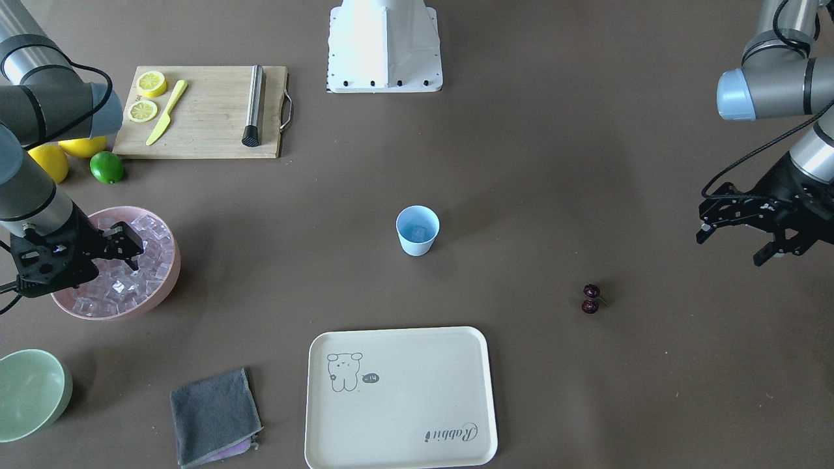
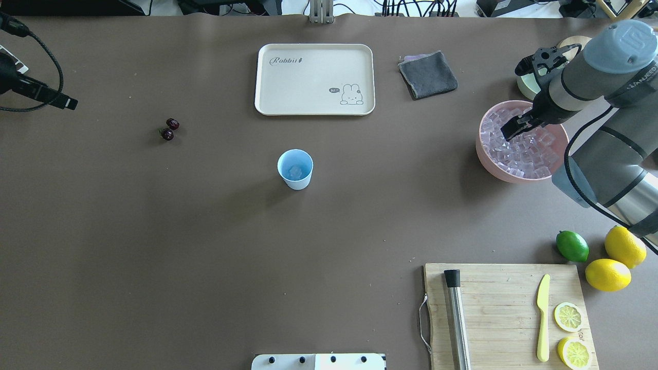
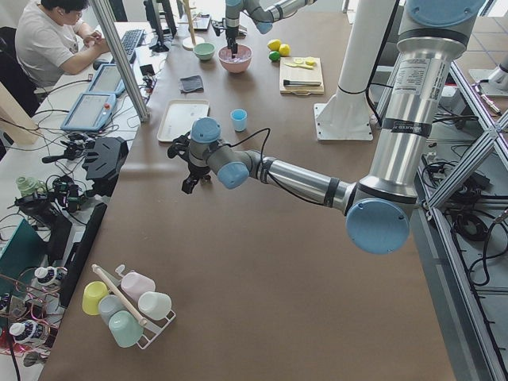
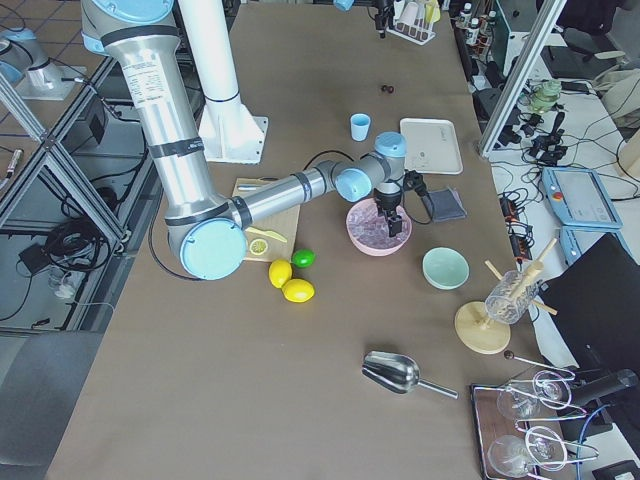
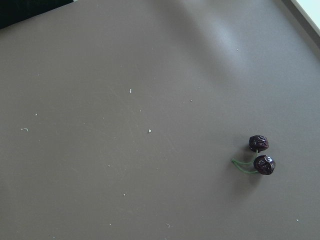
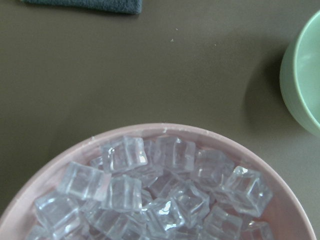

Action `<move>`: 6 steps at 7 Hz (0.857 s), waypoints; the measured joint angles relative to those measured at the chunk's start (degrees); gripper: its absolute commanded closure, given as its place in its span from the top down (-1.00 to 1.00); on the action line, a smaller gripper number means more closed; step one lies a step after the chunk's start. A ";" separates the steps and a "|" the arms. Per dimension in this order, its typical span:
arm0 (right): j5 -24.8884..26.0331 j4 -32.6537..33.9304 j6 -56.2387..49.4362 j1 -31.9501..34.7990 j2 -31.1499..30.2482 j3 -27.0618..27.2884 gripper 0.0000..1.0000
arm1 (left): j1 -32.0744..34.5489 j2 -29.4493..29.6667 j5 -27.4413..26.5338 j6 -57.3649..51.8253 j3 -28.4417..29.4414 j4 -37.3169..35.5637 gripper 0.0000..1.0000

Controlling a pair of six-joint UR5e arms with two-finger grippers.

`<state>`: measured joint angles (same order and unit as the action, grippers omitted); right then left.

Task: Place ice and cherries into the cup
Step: 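Grasp a third ice cube with the right gripper and lift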

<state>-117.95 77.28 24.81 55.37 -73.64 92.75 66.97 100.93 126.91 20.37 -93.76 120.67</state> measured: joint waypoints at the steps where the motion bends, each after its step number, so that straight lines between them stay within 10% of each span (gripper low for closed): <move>1: 0.15 -0.35 0.08 -0.49 -0.04 -0.59 0.87 | 0.00 0.06 0.00 -0.11 0.09 0.00 0.95; 3: 0.59 -2.98 0.13 -1.14 0.09 -2.93 0.80 | 0.00 0.16 0.00 -0.25 0.27 0.00 0.95; 6: 0.42 -5.78 0.30 -1.38 0.98 -4.51 0.05 | 0.00 0.06 0.00 -0.32 0.41 0.02 0.95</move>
<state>-117.52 71.51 25.11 54.00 -72.65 88.23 66.97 100.99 126.91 20.04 -93.35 120.69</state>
